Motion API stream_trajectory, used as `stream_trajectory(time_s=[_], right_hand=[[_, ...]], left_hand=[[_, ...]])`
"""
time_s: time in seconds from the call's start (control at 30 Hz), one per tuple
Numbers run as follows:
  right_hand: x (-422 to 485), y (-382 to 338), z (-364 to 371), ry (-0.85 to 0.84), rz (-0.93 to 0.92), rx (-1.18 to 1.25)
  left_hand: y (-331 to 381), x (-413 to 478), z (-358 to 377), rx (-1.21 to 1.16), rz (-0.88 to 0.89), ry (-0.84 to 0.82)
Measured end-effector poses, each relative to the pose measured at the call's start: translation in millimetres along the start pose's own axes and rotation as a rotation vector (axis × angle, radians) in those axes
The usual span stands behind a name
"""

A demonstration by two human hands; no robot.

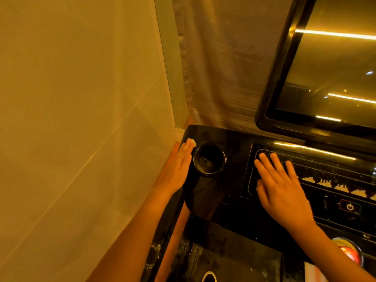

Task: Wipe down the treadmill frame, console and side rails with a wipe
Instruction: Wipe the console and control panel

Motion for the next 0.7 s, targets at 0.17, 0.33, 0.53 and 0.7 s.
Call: stream_trajectory(time_s=[0.17, 0.33, 0.53, 0.7], right_hand=[[0.6, -0.2, 0.1, 0.002, -0.004, -0.001], [0.1, 0.4, -0.2, 0.001, -0.002, 0.000], [0.1, -0.2, 0.2, 0.002, -0.009, -0.009], [-0.1, -0.1, 0.4, 0.001, -0.005, 0.000]], left_hand=[[34.0, 56.2, -16.0, -0.055, 0.018, -0.019], [22.4, 29.2, -10.7, -0.043, 0.028, -0.002], [-0.9, -8.9, -2.0, 0.004, 0.003, 0.016], [12.3, 13.8, -7.7, 0.059, 0.017, 0.002]])
Point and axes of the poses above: each hand's wrist, its own x-axis towards the middle knuckle, its own z-axis out of the palm, y = z × x, the point moved 8 cm from there along x, towards the middle knuckle, and after that the axes turned 10 degrees about x, right-handed, at the moved point
